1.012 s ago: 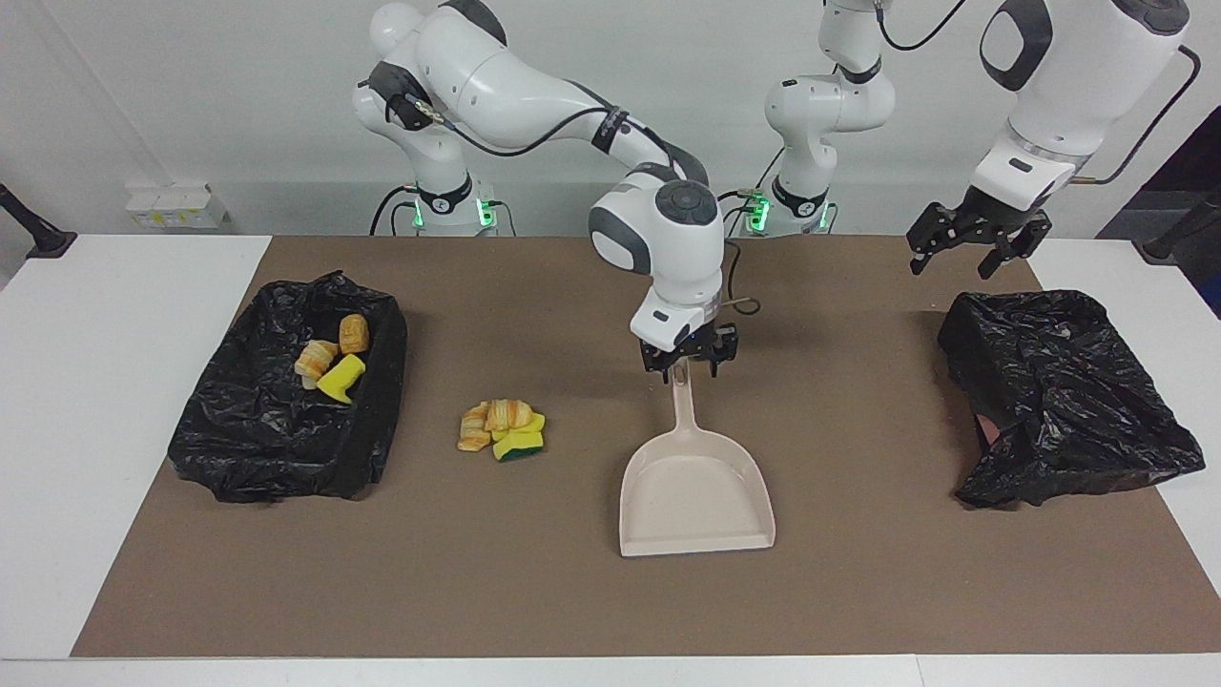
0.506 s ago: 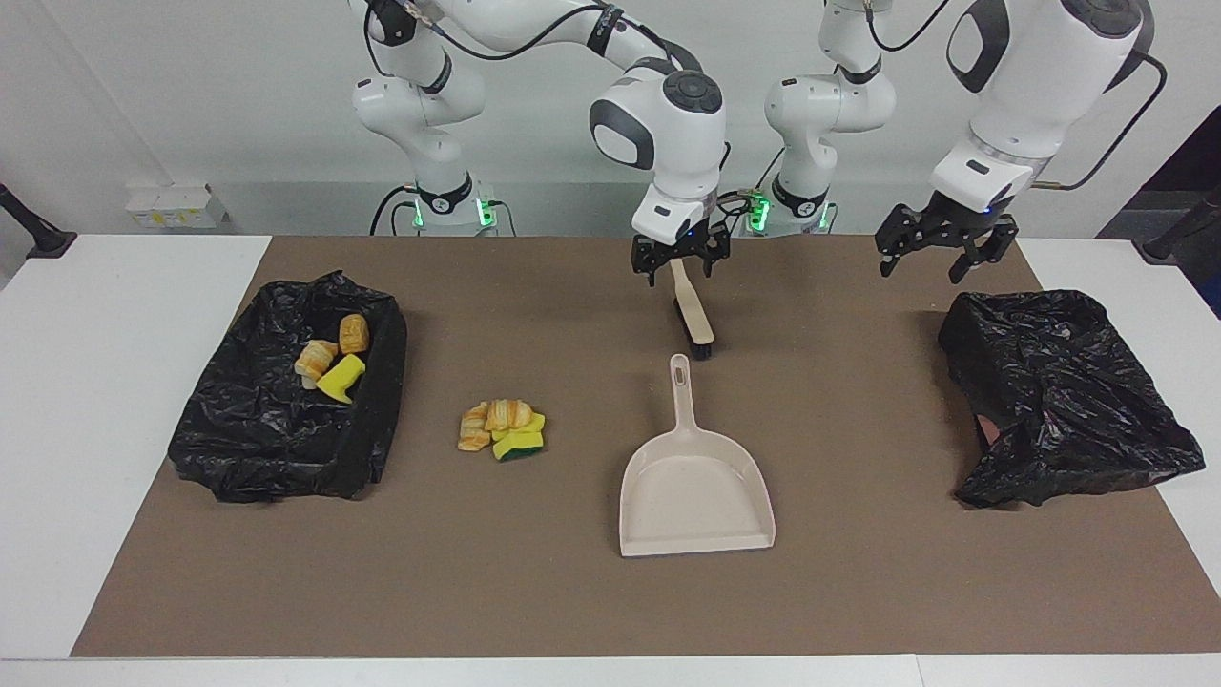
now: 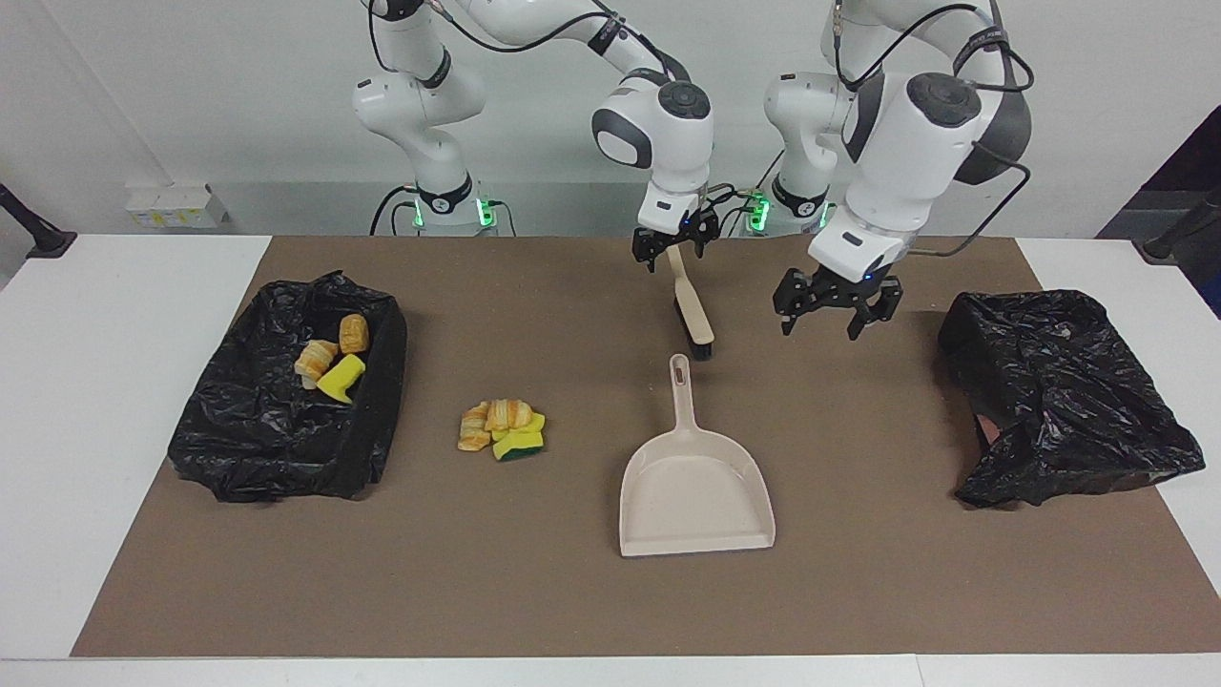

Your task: Sweep and dump trash in bin

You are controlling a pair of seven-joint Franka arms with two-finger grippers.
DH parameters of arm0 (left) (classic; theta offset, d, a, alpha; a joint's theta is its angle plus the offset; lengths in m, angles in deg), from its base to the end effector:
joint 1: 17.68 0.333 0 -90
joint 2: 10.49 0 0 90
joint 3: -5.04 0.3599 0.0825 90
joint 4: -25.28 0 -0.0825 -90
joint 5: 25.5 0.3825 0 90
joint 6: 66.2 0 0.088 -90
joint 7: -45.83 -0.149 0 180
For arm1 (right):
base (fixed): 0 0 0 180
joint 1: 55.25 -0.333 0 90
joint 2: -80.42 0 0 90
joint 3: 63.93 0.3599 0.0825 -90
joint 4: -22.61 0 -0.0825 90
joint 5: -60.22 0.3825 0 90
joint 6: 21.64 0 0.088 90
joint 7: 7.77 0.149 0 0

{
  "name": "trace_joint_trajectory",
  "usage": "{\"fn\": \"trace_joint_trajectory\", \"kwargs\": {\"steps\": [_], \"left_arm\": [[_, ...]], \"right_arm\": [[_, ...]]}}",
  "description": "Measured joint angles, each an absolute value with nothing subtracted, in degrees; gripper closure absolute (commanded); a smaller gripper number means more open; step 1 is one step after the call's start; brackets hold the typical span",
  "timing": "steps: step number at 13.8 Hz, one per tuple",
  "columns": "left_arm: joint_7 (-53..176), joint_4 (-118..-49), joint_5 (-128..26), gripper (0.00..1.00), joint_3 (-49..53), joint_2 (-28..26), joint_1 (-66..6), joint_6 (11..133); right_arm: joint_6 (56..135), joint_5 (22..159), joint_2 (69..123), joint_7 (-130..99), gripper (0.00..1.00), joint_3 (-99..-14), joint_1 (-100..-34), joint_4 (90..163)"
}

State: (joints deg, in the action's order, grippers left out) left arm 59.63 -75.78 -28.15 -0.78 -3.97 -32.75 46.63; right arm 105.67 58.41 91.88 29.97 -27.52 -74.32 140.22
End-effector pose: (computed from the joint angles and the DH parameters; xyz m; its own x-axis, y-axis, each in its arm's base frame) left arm 0.5724 -0.2210 0.5045 0.9918 -0.1032 0.0756 -0.1089 -0.9912 0.0758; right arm 0.3401 0.4748 0.3626 0.9479 0.3147 -0.0492 0.3104 -0.9473 -0.0792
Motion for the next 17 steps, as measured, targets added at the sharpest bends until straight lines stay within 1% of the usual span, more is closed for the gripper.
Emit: {"fn": "trace_joint_trajectory", "kwargs": {"steps": [4, 6, 7, 8, 9, 10, 11, 13, 14, 15, 16, 17], "left_arm": [[66.11, -75.90, -27.09, 0.00, -0.80, 3.12, -38.23, 54.08], [69.02, -75.90, -26.96, 0.00, -0.83, 5.78, -40.18, 57.33], [69.80, -75.87, -26.94, 0.00, -0.83, 6.64, -40.96, 58.24], [70.44, -75.88, -26.94, 0.00, -0.81, 7.20, -41.53, 58.66], [71.41, -75.89, -26.94, 0.00, -0.82, 7.66, -42.13, 59.11], [72.45, -75.89, -26.94, 0.00, -0.81, 8.15, -42.71, 59.74], [73.12, -75.89, -26.93, 0.00, -0.83, 8.58, -43.18, 60.21], [73.58, -75.94, -26.93, 0.00, -0.80, 9.55, -44.21, 60.26], [73.91, -75.95, -26.93, 0.02, -0.82, 10.26, -44.73, 60.26], [74.25, -75.96, -26.93, 0.26, -0.81, 10.85, -45.10, 60.29], [74.67, -75.96, -26.92, 0.53, -0.81, 11.27, -45.26, 60.33], [74.98, -75.95, -26.92, 0.77, -0.79, 11.41, -45.27, 60.33]], "right_arm": [[106.62, 58.41, 91.88, 29.94, 0.00, -26.72, -76.02, 142.13], [107.44, 58.41, 91.87, 29.94, 0.00, -25.91, -76.14, 143.23], [107.84, 58.41, 91.87, 29.94, 0.09, -25.71, -76.15, 143.67], [108.38, 58.41, 91.87, 29.94, 0.23, -25.65, -76.14, 144.03], [109.37, 58.41, 91.87, 29.93, 0.64, -25.66, -76.14, 144.38], [109.99, 58.41, 91.87, 29.90, 0.94, -25.65, -76.14, 144.60], [110.10, 58.41, 91.87, 29.89, 1.00, -25.66, -76.13, 144.72], [110.10, 58.40, 91.87, 29.81, 1.00, -25.66, -76.11, 144.83], [110.05, 58.37, 91.87, 29.57, 1.00, -25.68, -76.06, 144.90], [109.86, 58.21, 91.87, 28.92, 1.00, -25.74, -75.87, 144.93], [109.16, 57.98, 91.88, 28.29, 1.00, -25.90, -75.62, 144.80], [107.71, 57.91, 91.87, 27.88, 1.00, -26.04, -75.39, 144.35]]}}
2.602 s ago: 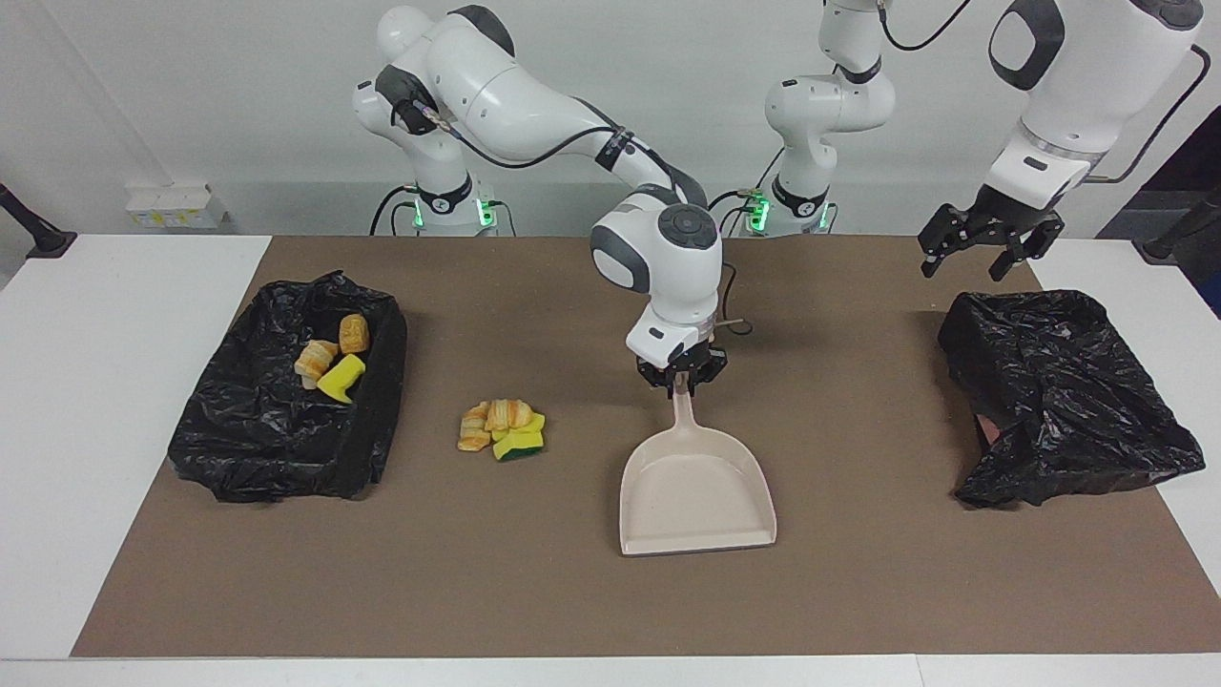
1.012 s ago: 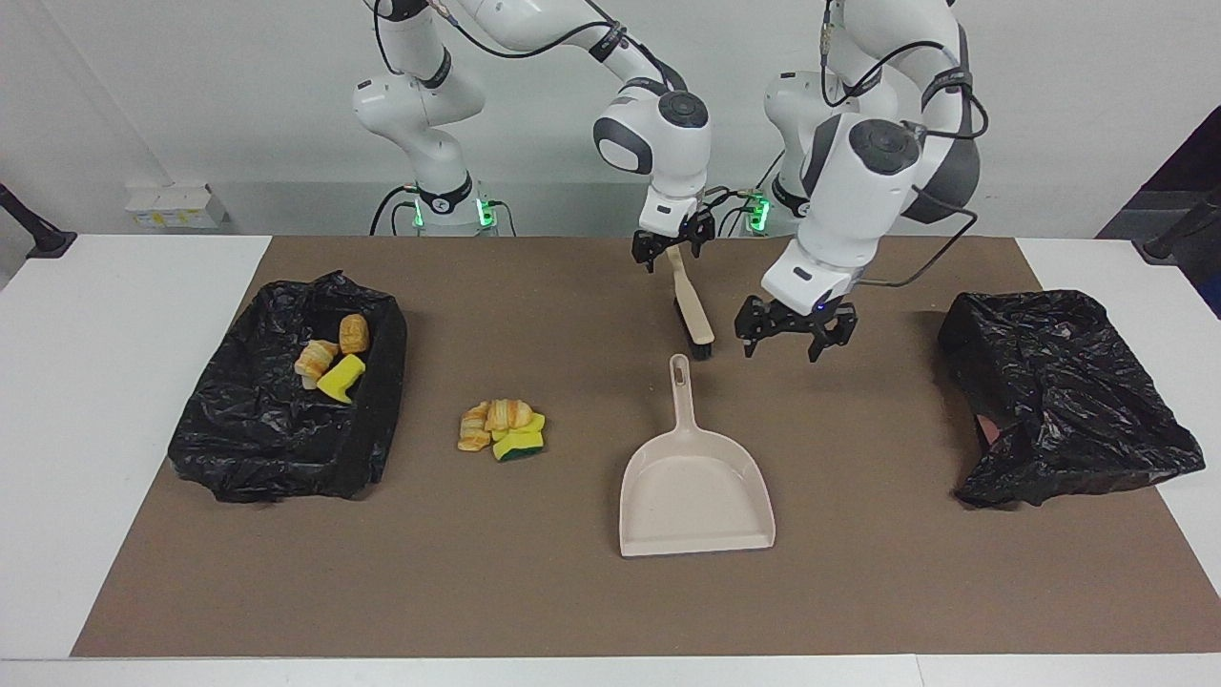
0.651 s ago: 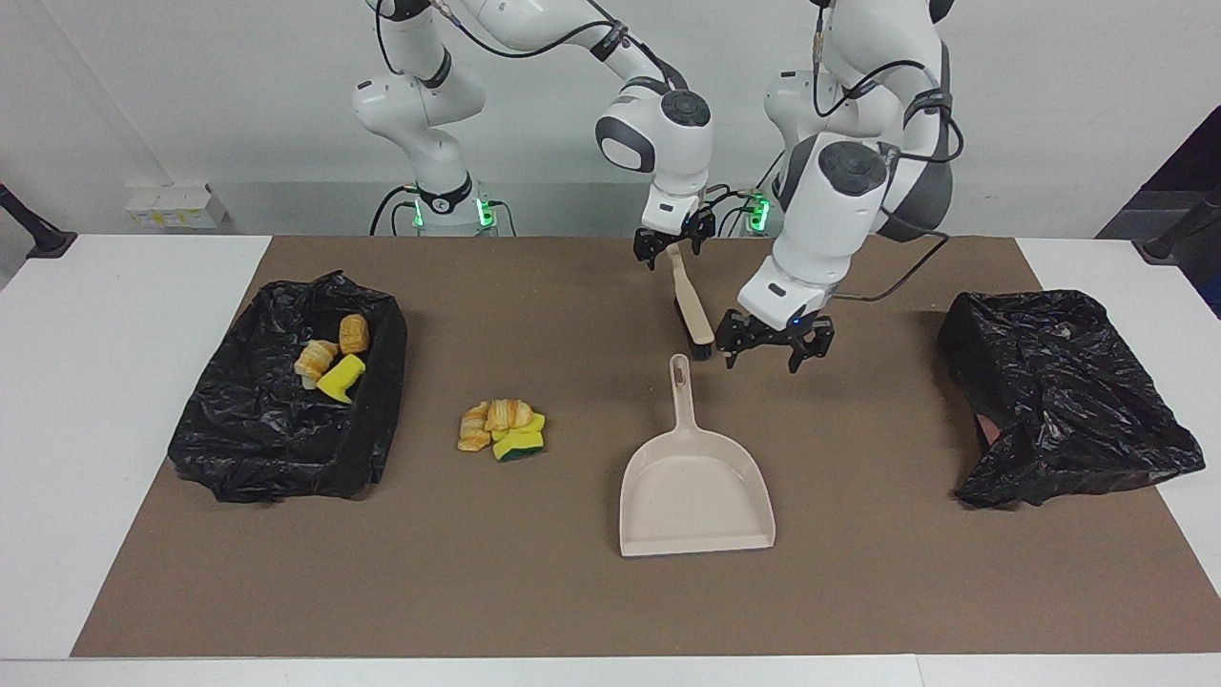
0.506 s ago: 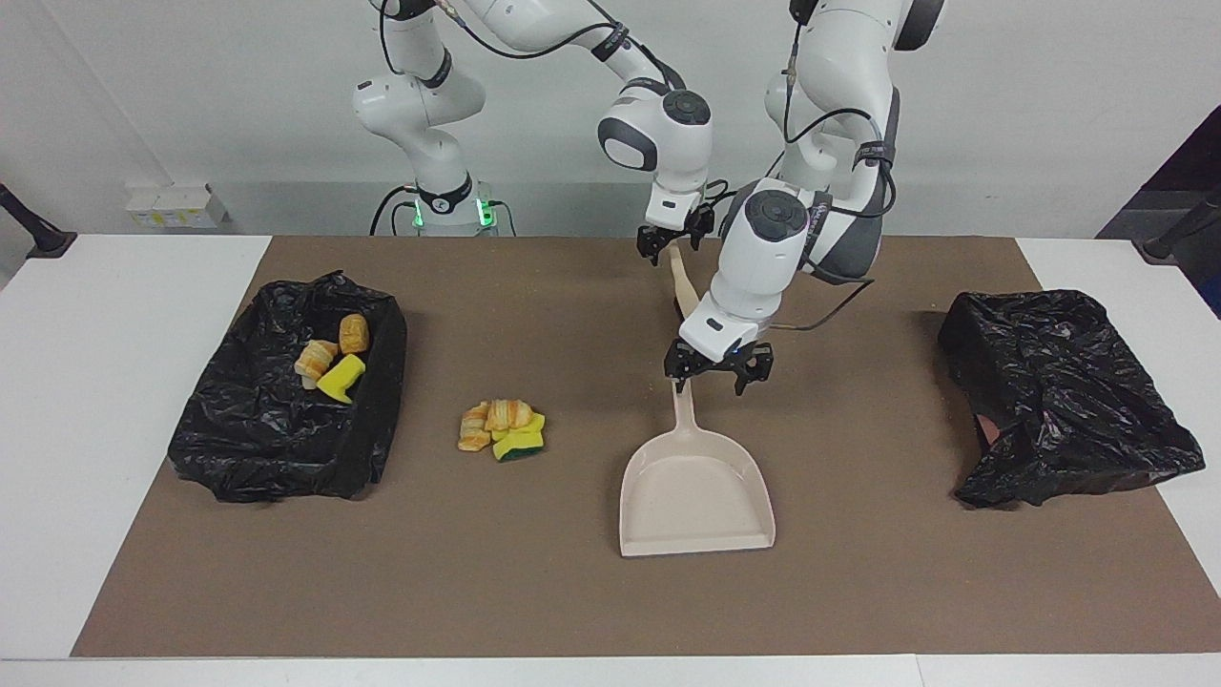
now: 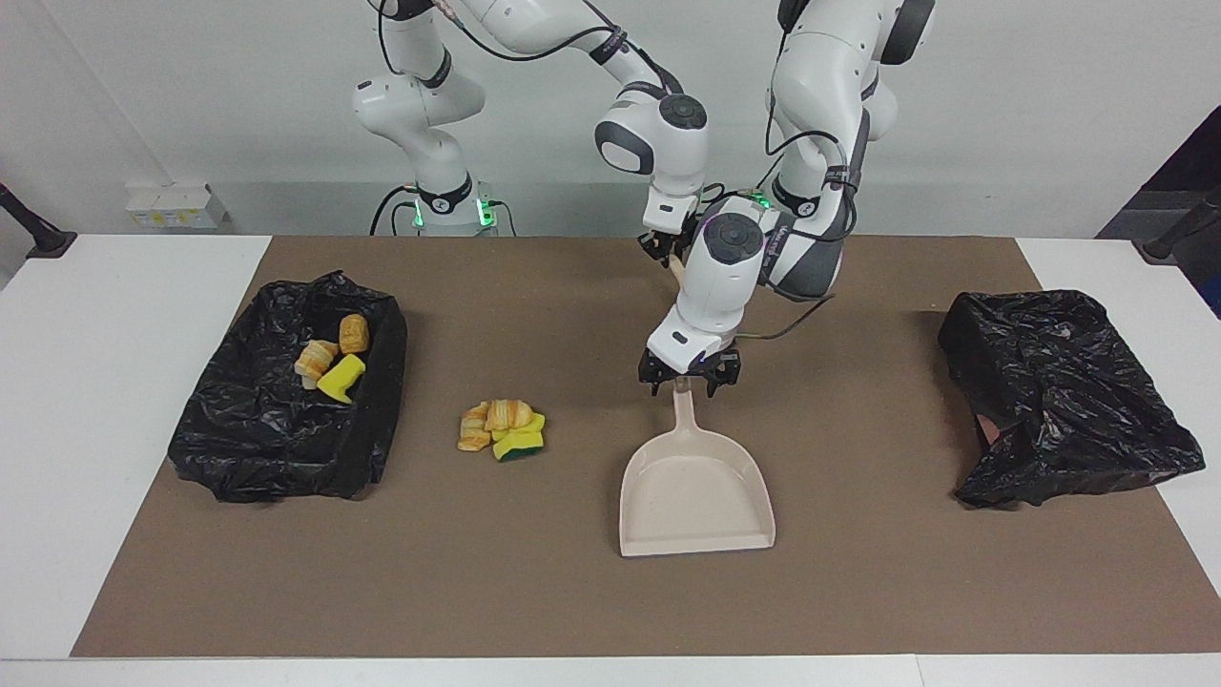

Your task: Sweep and dump trash in bin

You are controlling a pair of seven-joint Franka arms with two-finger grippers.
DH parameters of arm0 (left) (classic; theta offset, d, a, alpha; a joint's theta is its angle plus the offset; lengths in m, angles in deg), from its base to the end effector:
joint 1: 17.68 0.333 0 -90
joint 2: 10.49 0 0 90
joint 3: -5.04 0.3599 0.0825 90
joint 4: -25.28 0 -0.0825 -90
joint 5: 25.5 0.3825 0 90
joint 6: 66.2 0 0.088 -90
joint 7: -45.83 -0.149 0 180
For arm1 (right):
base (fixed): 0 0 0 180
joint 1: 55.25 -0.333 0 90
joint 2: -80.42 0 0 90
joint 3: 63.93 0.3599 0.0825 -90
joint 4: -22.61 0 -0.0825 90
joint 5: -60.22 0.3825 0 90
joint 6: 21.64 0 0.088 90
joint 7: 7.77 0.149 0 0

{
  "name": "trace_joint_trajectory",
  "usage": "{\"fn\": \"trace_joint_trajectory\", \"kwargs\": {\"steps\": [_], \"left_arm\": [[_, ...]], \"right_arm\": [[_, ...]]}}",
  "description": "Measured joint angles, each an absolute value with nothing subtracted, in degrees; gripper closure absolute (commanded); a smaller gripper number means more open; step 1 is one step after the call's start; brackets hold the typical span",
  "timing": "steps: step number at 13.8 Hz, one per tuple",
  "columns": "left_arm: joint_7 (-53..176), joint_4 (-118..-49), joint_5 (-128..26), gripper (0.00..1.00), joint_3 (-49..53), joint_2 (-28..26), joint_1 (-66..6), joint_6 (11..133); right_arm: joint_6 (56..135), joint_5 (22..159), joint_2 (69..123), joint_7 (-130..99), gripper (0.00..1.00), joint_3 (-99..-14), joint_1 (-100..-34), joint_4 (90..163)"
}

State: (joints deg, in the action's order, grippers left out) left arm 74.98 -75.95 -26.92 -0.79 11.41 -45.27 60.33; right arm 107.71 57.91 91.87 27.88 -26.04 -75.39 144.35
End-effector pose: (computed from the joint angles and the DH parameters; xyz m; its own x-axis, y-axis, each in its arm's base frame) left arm 0.5638 -0.3672 0.3539 0.9984 -0.0509 0.0241 -0.0527 -0.9954 0.0806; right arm 0.3066 0.4756 0.3363 0.9145 0.3981 -0.0719 0.3944 -0.9169 -0.0611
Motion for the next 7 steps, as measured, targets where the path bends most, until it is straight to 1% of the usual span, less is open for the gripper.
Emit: {"fn": "trace_joint_trajectory", "kwargs": {"steps": [1, 4, 6, 7], "left_arm": [[75.09, -75.95, -26.92, 1.00, -0.74, 11.42, -45.27, 60.33], [75.12, -75.95, -26.91, 1.00, -0.61, 11.42, -45.27, 60.32], [75.08, -75.90, -26.32, 1.00, -0.56, 11.42, -45.26, 60.34], [75.09, -75.81, -24.64, 1.00, -0.51, 11.42, -45.23, 60.36]], "right_arm": [[104.96, 57.81, 91.84, 27.71, 1.00, -26.15, -75.09, 143.40], [98.00, 56.77, 91.22, 27.65, 1.00, -26.35, -73.74, 140.89], [94.21, 56.41, 89.27, 27.34, 1.00, -26.47, -72.56, 140.08], [91.34, 56.40, 87.41, 26.06, 1.00, -26.64, -71.68, 139.83]]}}
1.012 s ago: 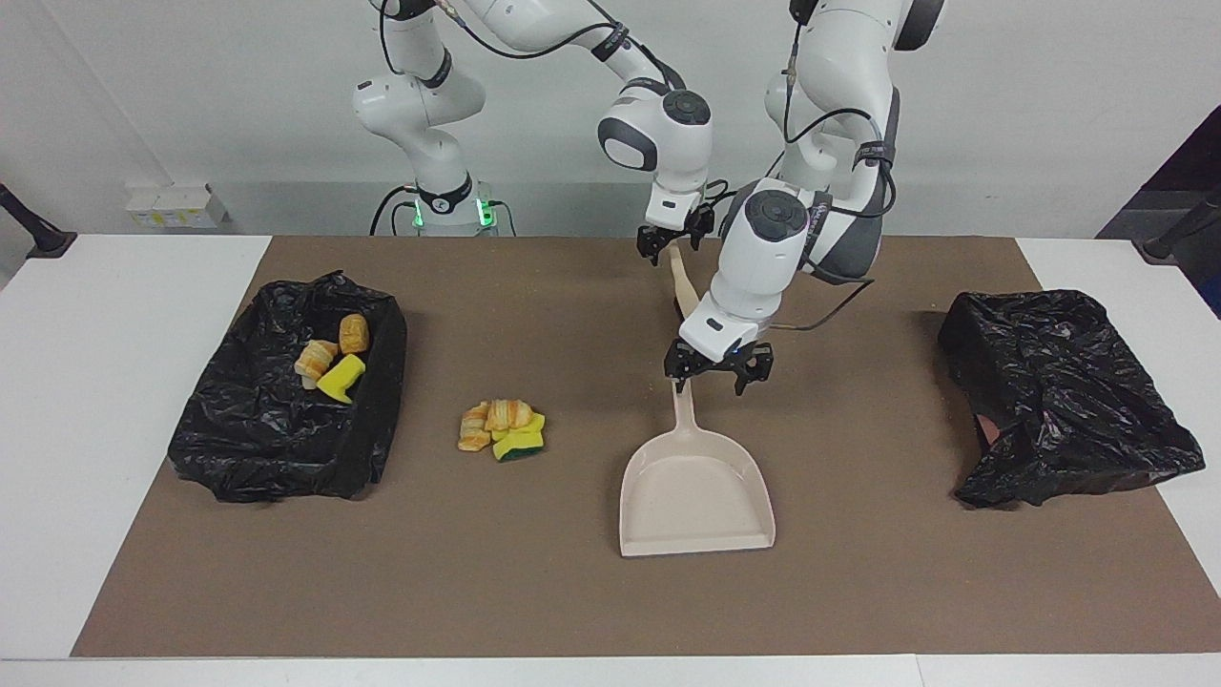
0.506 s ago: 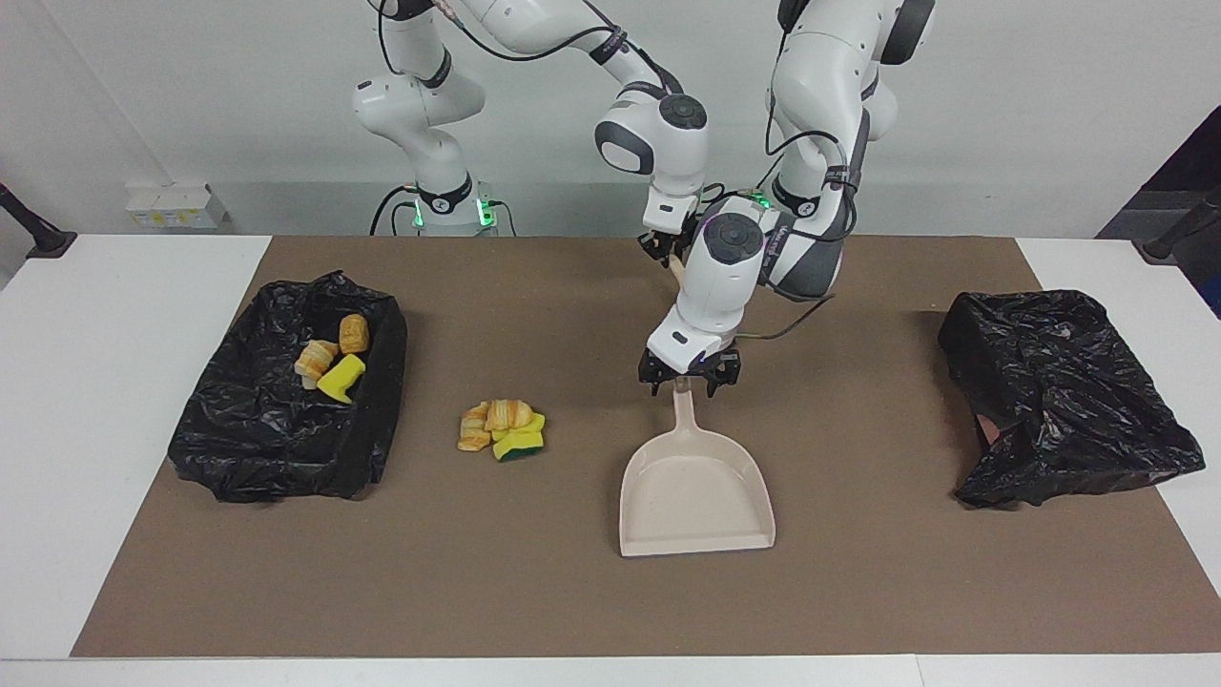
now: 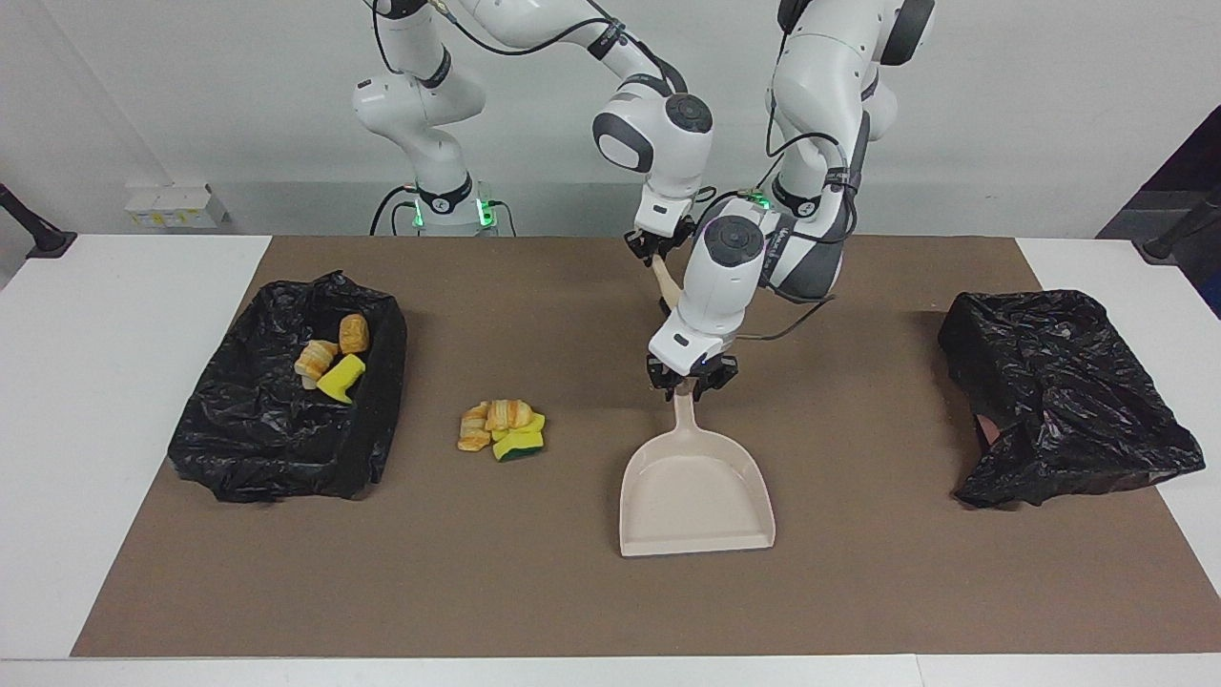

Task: Sweep and dump trash in bin
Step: 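Grasp the brush with the right gripper and sweep toward the dustpan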

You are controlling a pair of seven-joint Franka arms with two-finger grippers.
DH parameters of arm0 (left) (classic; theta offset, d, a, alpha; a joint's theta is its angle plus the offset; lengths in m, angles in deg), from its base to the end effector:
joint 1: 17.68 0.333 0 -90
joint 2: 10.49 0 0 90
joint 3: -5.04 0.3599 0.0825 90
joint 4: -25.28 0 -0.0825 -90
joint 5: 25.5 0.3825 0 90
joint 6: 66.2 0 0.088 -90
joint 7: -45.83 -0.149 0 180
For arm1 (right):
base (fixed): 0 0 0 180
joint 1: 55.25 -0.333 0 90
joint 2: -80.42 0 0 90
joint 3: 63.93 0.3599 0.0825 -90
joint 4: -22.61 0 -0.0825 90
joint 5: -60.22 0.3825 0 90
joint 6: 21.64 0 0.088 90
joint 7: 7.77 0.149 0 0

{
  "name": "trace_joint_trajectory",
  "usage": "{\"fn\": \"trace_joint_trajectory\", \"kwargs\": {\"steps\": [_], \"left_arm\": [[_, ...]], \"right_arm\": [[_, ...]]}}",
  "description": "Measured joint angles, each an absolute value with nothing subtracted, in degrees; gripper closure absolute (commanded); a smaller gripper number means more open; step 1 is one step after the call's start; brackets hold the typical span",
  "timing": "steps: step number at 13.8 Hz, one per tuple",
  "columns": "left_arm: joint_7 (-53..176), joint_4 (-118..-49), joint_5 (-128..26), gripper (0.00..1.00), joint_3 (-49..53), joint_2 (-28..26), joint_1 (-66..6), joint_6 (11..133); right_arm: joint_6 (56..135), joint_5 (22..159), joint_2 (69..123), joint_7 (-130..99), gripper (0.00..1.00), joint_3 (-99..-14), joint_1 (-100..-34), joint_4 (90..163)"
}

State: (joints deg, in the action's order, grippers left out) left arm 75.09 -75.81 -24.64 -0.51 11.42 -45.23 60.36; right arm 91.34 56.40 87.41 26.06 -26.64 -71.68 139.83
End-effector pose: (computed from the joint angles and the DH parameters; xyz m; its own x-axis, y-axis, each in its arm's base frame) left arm 0.5678 -0.3624 0.3548 0.9968 -0.0662 0.0443 -0.0685 -0.9963 0.0517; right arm 0.3324 0.4317 0.3831 0.9199 0.3622 -0.1500 0.3764 -0.9231 0.0792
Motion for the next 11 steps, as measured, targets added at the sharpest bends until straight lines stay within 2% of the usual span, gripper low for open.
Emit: {"fn": "trace_joint_trajectory", "kwargs": {"steps": [4, 6, 8, 11], "left_arm": [[70.73, -75.15, -20.12, 1.00, 0.73, 10.53, -44.44, 60.28], [64.12, -74.86, -20.00, 1.00, 1.06, 9.11, -42.39, 59.45], [56.19, -74.77, -19.99, 1.00, 1.15, 7.49, -40.26, 57.01], [44.72, -74.19, -19.99, 1.00, 1.21, 5.22, -37.78, 51.11]], "right_arm": [[77.40, 56.53, 77.25, 13.40, 1.00, -33.84, -69.97, 139.72], [74.23, 56.47, 73.71, 8.43, 1.00, -39.42, -69.51, 139.99], [76.12, 56.29, 73.48, 7.15, 1.00, -43.05, -67.05, 140.78], [84.99, 52.56, 77.26, 6.67, 1.00, -50.36, -64.82, 141.55]]}}
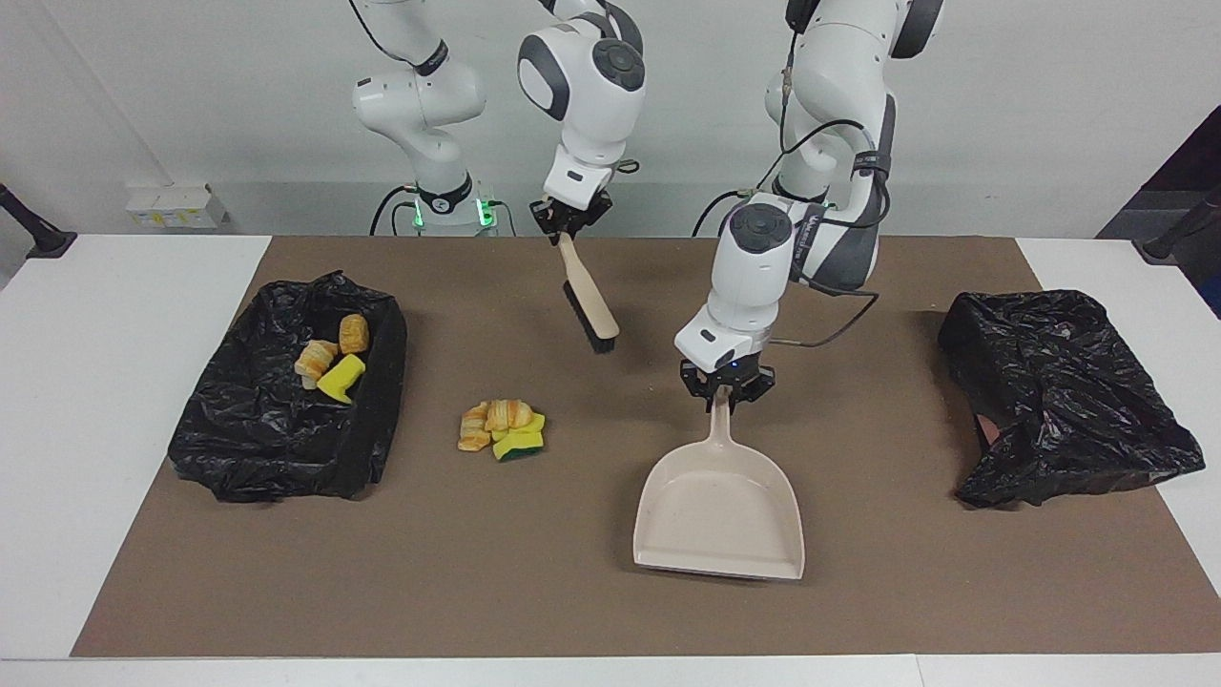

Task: Sweep and dump trash in bin
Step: 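Grasp the brush with the right gripper and sweep toward the dustpan, then sweep the snack pieces into the dustpan held by the left gripper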

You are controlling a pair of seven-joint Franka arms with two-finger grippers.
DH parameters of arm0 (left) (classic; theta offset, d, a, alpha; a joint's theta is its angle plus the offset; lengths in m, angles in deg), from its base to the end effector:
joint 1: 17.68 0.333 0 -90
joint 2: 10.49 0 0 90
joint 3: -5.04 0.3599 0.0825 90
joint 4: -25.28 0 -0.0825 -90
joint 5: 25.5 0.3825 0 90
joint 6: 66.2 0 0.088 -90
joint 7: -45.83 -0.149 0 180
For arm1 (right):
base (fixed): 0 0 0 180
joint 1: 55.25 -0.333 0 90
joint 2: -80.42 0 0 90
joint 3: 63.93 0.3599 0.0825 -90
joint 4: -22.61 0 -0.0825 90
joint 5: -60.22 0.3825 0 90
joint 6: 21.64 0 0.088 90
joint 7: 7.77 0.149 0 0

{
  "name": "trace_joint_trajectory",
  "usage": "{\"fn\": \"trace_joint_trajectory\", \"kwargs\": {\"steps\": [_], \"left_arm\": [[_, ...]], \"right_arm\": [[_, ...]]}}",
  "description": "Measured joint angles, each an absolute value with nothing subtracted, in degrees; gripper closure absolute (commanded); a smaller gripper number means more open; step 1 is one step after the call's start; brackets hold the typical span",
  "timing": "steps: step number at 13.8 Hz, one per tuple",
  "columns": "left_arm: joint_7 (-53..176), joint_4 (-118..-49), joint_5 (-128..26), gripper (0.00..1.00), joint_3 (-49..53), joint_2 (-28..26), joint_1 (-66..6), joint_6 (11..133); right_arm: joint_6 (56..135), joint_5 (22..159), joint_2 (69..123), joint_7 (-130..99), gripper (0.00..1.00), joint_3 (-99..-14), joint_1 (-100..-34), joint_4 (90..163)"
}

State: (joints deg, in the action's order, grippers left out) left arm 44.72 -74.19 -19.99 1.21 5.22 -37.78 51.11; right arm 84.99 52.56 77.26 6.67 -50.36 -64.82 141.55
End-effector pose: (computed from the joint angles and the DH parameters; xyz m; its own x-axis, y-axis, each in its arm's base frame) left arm 0.6006 -0.2533 0.4240 0.8874 -0.4597 0.0353 -0.4567 -0.8869 -0.0696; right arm 0.4716 0.1859 0.4441 0.9746 0.1858 -0.1251 0.2055 -0.9639 0.1693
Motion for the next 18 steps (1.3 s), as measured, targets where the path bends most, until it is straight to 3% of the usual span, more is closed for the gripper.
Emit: {"fn": "trace_joint_trajectory", "kwargs": {"steps": [4, 11, 18], "left_arm": [[26.33, -71.60, -19.99, 1.00, 1.31, 4.36, -35.20, 43.47], [-3.55, -72.41, -20.00, 1.00, 0.85, 4.22, -33.23, 37.89], [-2.45, -87.85, -20.02, 1.00, -0.24, -1.25, -39.70, 49.02]], "right_arm": [[89.51, 46.40, 82.23, 6.50, 1.00, -57.62, -63.99, 141.57], [92.45, 45.59, 88.56, 14.53, 1.00, -57.46, -66.27, 142.61], [97.23, 51.42, 90.07, 20.33, 1.00, -54.15, -69.06, 143.57]]}}
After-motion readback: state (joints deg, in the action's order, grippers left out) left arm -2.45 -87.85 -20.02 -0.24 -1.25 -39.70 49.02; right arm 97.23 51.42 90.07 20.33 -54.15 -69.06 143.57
